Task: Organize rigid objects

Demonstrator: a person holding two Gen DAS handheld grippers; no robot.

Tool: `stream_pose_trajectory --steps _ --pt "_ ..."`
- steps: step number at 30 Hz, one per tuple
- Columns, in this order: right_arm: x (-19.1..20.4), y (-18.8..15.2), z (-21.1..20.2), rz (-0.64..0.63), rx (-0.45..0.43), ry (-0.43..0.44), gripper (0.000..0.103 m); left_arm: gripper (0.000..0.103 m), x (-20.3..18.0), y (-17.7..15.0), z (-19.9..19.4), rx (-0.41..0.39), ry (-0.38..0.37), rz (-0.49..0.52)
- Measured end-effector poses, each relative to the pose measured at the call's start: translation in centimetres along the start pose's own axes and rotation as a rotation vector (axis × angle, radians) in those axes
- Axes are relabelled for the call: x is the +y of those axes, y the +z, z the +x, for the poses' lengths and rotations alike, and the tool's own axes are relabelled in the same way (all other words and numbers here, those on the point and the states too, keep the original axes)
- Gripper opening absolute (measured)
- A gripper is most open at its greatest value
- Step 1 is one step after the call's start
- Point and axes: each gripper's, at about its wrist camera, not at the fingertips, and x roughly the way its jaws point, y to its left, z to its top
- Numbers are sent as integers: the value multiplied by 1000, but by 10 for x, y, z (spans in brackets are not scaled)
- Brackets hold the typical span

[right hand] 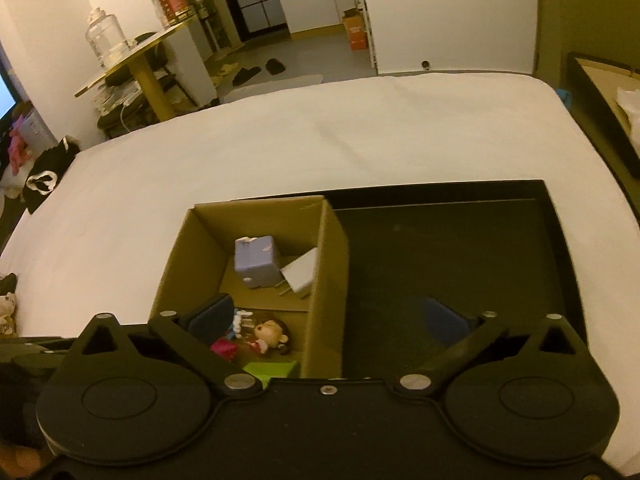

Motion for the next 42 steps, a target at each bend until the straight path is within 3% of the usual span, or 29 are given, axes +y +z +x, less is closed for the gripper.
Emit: stream_pose_trajectory --steps 10,19,26,42 --pt "-23 -9 -30 44 -20 -24 103 87 -15 -1 -37 -41 1 26" --pt "-31 -14 -60 59 -44 -57 103 100 -20 -4 -70 -83 -12 51" --pt "-31 -17 -84 67 -67 -83 103 101 -22 -13 -100 -123 -4 91" --pt "-2 -33 -154 42 -145 -100 103 101 -3 -39 -168 -233 -77 108"
